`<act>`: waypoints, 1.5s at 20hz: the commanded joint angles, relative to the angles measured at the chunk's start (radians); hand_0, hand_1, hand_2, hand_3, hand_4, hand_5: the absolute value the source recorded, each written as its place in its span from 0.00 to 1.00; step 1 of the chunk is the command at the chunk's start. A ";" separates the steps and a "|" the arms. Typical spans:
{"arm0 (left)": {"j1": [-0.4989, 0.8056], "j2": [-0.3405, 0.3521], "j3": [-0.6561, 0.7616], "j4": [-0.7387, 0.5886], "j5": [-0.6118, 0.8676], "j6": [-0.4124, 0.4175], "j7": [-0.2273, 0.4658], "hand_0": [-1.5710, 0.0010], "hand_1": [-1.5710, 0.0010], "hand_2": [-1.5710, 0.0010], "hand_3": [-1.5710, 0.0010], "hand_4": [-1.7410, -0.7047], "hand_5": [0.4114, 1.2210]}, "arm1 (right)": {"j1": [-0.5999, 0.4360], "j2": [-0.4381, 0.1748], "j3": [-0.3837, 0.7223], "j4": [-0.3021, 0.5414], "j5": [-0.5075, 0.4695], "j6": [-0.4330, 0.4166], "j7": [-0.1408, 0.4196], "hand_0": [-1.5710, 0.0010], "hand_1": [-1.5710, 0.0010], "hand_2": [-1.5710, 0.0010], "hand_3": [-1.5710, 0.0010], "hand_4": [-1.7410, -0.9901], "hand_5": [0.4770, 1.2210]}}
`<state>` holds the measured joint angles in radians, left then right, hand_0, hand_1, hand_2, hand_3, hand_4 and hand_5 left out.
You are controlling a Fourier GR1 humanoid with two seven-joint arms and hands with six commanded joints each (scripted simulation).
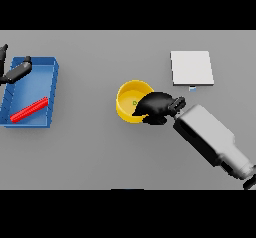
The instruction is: Pick up the red beaker and tilt it to pour out 1 green nut into yellow bowl. Pick up the yellow bowl and place it on the metallic measuring scale.
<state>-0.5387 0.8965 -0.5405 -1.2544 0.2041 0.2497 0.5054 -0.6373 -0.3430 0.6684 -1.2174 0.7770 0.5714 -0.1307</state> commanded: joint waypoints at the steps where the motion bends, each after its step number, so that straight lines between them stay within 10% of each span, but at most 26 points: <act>1: 0.009 -0.001 -0.003 -0.013 0.001 0.006 0.004 1.00 1.00 1.00 1.00 0.90 0.39 | 0.000 -0.005 -0.004 -0.002 -0.005 0.006 -0.001 0.06 0.06 0.09 0.25 0.04 0.97; 8: 0.017 0.018 -0.005 -0.028 -0.005 0.005 0.007 1.00 1.00 1.00 1.00 0.91 0.38 | -0.025 -0.064 -0.054 -0.126 -0.057 0.070 0.049 0.01 0.01 0.04 0.12 0.01 0.99; 16: 0.000 0.018 0.001 -0.017 -0.001 -0.004 0.012 1.00 1.00 1.00 1.00 0.90 0.38 | -0.072 -0.138 -0.141 -0.195 -0.102 0.134 0.131 0.00 0.00 0.01 0.21 0.03 1.00; 30: 0.041 0.050 -0.008 -0.112 -0.002 0.031 0.086 1.00 1.00 1.00 1.00 0.88 0.44 | -0.225 -0.240 -0.222 0.195 -0.078 -0.059 0.026 0.00 0.00 0.00 0.24 0.03 1.00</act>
<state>-0.4981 0.9468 -0.5480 -1.3668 0.2018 0.2809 0.5914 -0.8623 -0.5832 0.4463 -1.0224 0.6987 0.5122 -0.0992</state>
